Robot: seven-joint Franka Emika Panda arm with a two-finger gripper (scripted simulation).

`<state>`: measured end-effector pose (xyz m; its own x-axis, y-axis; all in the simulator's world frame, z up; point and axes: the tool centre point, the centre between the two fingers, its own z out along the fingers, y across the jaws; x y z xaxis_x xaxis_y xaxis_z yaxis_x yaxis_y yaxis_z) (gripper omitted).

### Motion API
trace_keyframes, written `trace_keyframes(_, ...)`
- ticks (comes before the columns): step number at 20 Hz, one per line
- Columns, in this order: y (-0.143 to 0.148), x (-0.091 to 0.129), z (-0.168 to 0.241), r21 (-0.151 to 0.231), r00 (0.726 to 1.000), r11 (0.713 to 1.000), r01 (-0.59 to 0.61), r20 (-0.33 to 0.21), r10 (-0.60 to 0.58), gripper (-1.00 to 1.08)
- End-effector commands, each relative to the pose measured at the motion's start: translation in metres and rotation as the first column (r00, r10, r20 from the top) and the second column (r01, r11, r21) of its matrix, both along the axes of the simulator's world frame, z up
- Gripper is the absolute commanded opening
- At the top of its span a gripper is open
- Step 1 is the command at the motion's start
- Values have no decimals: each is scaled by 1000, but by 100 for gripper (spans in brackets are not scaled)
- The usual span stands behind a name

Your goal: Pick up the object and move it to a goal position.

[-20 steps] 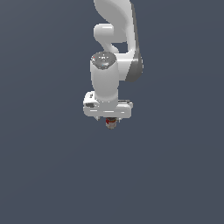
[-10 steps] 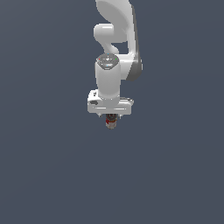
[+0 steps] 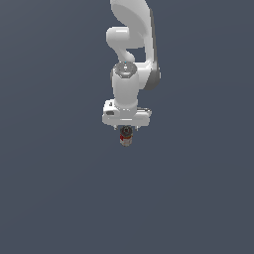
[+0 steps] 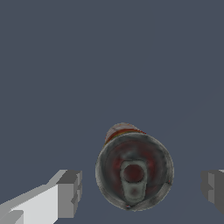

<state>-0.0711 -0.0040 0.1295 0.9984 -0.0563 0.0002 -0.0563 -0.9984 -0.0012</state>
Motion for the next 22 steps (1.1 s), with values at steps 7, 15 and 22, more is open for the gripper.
trace_keyframes(7,1,-4,-4,-1,1000,1000,-1,0,1,100)
trace_keyframes(15,1,-6,-38,-1,1000,1000,-1,0,1,100)
trace_keyframes(22,1,-5,-52,-1,1000,1000,-1,0,1,100)
